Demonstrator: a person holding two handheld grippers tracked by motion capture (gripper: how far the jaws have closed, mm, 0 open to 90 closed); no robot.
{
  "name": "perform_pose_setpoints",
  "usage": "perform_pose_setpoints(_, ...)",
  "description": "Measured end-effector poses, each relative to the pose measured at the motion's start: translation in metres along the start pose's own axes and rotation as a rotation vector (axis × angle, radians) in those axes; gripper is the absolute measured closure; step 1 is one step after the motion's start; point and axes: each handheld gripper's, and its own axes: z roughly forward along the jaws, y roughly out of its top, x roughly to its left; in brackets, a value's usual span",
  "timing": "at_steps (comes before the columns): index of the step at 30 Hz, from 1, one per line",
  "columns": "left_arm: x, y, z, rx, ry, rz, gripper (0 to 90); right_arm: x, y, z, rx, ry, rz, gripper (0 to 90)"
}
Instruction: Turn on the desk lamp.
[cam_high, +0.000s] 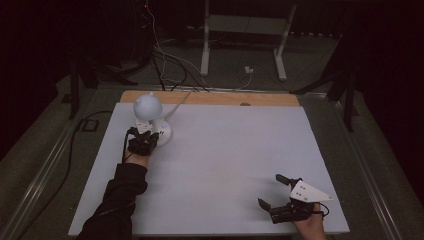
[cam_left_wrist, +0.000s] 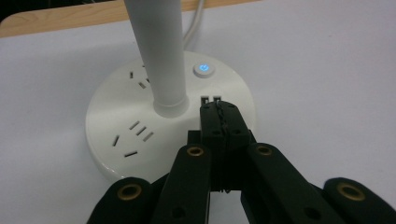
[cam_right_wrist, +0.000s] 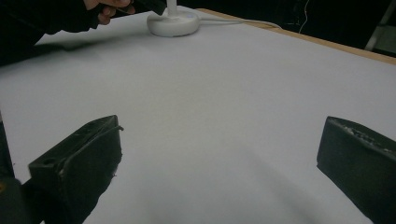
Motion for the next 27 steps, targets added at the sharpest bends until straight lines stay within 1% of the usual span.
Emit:
perform_pose_setpoints(2,-0.0006,0.0,0.0016,0.004,0.009,0.011,90.0,0.0002,0.0001,-0.0001,0.0,0.0,-0.001,0.0)
perform_pose_setpoints(9,0.0005,-0.0007,0.0043,0.013,0.023,0.014,90.0,0.0,0.0002,-0.0003,-0.002,0.0,0.001,0.0)
perform_pose_setpoints(11,0.001,-0.0012,0.0049,0.012,0.017,0.007,90.0,0.0,0.0,-0.0002,-0.002,0.0,0.002,0.0)
perform_pose_setpoints(12,0.0009,-0.0014,0.0052,0.012,0.022,0.011,90.0,0.0001,-0.0001,-0.0002,0.001,0.0,0.0,0.0)
perform_pose_setpoints(17,0.0017,-0.0019,0.0055,0.015,0.017,0.01,90.0,0.0,0.0001,-0.0002,-0.002,0.0,0.002,0.0)
perform_pose_setpoints(18,0.0016,-0.002,0.0055,0.015,0.022,0.016,90.0,0.0,0.0,-0.0001,0.001,0.0,-0.001,0.0)
perform_pose_setpoints(23,0.0016,-0.0024,0.0055,0.015,0.022,0.013,90.0,0.0001,0.0,-0.0003,0.001,0.0,0.0,0.0)
perform_pose_setpoints(27,0.0015,-0.0025,0.0056,0.015,0.023,0.019,90.0,-0.0002,-0.0001,-0.0002,-0.001,0.001,0.002,0.0)
